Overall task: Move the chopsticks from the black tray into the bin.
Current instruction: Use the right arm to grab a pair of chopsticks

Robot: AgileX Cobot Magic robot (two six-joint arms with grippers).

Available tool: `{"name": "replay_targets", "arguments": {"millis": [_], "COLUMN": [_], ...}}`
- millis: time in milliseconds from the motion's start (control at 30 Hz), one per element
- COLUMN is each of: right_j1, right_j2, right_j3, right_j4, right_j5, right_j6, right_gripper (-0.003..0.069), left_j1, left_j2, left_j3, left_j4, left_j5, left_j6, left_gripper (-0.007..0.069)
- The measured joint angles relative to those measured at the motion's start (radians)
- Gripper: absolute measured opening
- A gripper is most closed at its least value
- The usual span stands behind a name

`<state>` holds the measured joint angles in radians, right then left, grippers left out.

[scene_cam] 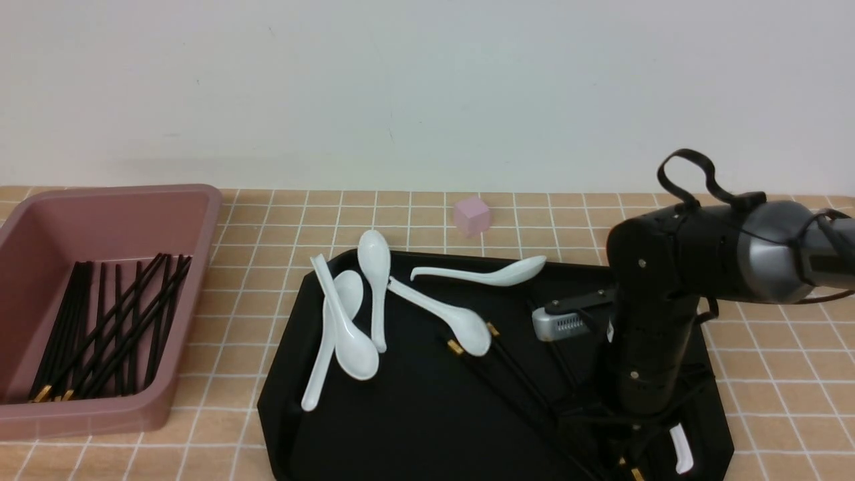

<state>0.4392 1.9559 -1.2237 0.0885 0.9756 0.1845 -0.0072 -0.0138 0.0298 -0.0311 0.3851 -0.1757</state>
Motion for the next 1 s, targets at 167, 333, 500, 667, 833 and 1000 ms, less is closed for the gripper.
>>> {"name": "replay_targets", "arguments": {"millis": [167,333,500,667,833,1000], "right_j1": [0.000,0.000,0.000,0.000,0.000,0.000], "right_j2": [0.003,0.014,0.024,0.028,0.028,0.031], "right_j3": [-0.009,-0.036,-0.100,-0.144,-0.126,-0.090], "right_j4": [0.002,0.002,0.005,0.000,-0.022,-0.024], "right_j5": [0.018,0.043,0.088,0.151,0.159,0.101], "right_j6": [0.000,0.000,-0.016,-0.019,-0.019,-0.019], "right_gripper": [0.0190,0.0190,0.0175,0.0277,0.0320,0.0324], "left_j1": [0.000,0.000,0.000,0.000,0.000,0.000], "left_j2": [0.000,0.000,0.000,0.000,0.000,0.000], "left_j3": [0.000,0.000,0.000,0.000,0.000,0.000], "left_j4": [0.000,0.000,0.000,0.000,0.000,0.000], "left_j5": [0.000,0.000,0.000,0.000,0.000,0.000], "left_j6": [0.000,0.000,0.000,0.000,0.000,0.000], "left_gripper": [0.0238,0.0238,0.0238,0.0238,0.0238,0.0239]}}
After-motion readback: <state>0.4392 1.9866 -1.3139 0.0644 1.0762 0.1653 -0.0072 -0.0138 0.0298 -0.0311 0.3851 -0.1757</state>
